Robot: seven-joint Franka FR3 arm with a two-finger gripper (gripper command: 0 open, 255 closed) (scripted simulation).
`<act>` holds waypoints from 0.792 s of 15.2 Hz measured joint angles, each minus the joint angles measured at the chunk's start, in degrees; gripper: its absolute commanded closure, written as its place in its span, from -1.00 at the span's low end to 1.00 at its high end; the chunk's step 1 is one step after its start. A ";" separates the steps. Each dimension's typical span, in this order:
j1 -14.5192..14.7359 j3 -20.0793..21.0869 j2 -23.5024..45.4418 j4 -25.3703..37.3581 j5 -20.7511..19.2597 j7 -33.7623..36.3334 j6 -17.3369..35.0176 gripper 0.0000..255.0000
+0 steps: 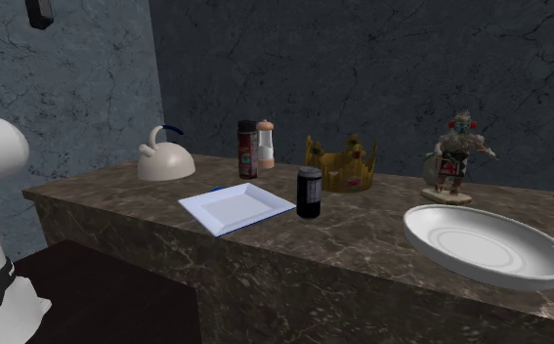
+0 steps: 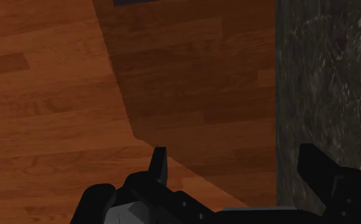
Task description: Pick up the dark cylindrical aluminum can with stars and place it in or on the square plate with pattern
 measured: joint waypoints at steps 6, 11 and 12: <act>1.32 4.36 1.85 -1.74 2.79 5.67 2.28 -1.00; 2.90 9.75 5.91 -2.71 5.97 12.65 5.97 -1.00; 3.15 10.68 6.69 -2.87 6.50 13.91 6.70 -1.00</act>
